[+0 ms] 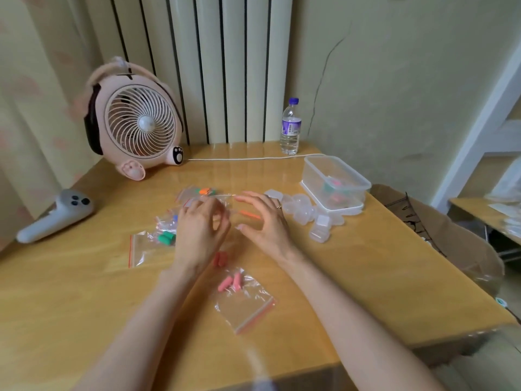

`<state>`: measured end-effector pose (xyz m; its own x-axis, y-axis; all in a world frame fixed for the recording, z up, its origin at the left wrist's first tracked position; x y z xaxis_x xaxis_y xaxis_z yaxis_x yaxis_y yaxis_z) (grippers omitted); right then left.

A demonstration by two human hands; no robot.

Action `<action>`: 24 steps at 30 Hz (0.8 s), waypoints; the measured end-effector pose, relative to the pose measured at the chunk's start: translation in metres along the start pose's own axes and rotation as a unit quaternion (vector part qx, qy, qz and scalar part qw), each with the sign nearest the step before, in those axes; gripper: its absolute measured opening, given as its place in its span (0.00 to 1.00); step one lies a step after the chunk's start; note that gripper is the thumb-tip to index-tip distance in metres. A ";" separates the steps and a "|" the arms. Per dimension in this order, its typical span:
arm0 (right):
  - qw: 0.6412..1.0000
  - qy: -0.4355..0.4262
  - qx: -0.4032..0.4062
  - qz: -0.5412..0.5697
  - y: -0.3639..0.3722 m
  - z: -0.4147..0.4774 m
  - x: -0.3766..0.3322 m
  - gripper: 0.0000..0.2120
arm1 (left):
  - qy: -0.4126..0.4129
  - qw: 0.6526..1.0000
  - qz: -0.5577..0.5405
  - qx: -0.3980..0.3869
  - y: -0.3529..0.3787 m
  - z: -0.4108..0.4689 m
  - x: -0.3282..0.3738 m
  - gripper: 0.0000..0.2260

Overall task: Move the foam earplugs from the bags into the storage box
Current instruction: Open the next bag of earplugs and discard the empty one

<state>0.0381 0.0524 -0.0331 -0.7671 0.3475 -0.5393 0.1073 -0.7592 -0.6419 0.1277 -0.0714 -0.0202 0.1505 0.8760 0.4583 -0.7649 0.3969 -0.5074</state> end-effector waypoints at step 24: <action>0.919 0.163 -0.073 0.351 -0.033 0.000 -0.008 0.10 | -0.316 0.835 -0.447 -0.048 0.003 0.000 0.020 0.09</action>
<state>0.0410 0.0749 -0.0077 -0.2479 -0.0344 -0.9682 0.6057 -0.7854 -0.1272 0.1287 -0.0531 -0.0129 0.2504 -0.0900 0.9640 -0.4655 0.8618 0.2014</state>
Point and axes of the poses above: each hand's wrist, its own z-axis towards the middle knuckle, its own y-axis out of the palm, x = y × z, the point moved 1 cm from there along z, towards the middle knuckle, and after that the axes turned 12 degrees about -z, right-handed, at the moved point
